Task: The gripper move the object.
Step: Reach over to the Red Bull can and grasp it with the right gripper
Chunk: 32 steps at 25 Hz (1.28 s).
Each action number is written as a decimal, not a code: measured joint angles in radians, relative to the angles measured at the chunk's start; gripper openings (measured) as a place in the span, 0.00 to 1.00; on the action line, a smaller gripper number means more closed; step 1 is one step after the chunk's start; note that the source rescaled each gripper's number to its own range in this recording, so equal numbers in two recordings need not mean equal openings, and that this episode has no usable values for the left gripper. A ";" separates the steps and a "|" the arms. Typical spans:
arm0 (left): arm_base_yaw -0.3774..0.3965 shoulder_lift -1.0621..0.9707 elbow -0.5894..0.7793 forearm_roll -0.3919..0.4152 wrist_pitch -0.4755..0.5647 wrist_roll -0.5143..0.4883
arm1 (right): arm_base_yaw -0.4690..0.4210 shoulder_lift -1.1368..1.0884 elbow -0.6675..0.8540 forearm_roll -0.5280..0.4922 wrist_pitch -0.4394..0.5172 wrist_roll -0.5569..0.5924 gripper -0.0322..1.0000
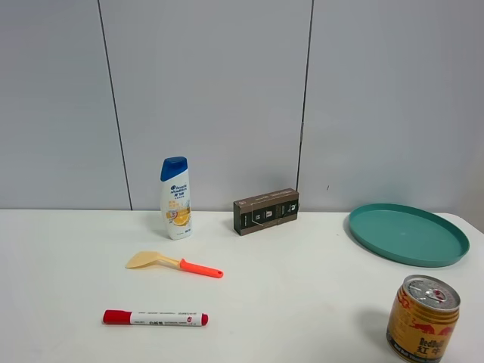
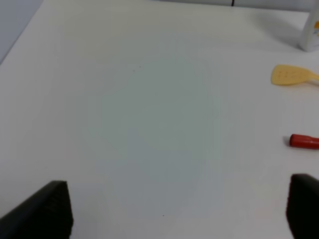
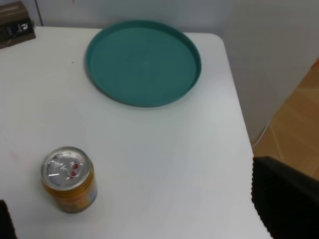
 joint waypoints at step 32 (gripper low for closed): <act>0.000 0.000 0.000 0.000 0.000 0.000 | 0.000 0.657 -0.017 0.192 -0.077 -0.171 0.85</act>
